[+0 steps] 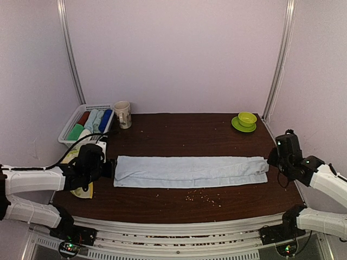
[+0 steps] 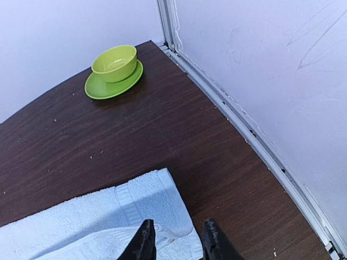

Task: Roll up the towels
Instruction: Move the towel to the center of the board.

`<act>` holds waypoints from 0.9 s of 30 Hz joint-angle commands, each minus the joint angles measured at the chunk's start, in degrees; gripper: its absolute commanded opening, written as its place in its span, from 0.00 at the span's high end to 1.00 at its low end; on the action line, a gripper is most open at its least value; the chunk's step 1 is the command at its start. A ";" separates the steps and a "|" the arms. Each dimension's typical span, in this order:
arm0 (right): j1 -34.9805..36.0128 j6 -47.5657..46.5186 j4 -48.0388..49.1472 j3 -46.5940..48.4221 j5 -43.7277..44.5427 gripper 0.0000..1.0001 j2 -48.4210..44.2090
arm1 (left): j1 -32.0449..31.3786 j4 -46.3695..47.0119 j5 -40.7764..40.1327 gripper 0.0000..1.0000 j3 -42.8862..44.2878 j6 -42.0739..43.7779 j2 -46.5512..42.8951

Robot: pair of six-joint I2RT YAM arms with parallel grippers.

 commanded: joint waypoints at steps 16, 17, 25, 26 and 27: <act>0.40 -2.83 8.46 8.37 -1.06 0.48 22.18 | -0.19 -1.68 2.07 0.29 6.43 -2.34 12.61; 0.40 -3.22 9.46 8.27 -1.04 0.47 23.18 | -0.18 -1.69 2.47 0.29 6.24 -2.19 12.88; 0.41 -4.80 9.55 7.18 -4.77 0.45 27.65 | -0.18 -3.54 4.98 0.21 5.30 -1.68 13.34; 0.36 -4.72 9.44 6.31 -5.11 0.46 26.46 | -0.15 -3.95 4.89 0.20 5.31 -1.82 13.28; 0.39 -4.47 9.24 5.48 -5.24 0.47 25.11 | -0.09 -4.27 4.98 0.19 5.39 -2.00 13.19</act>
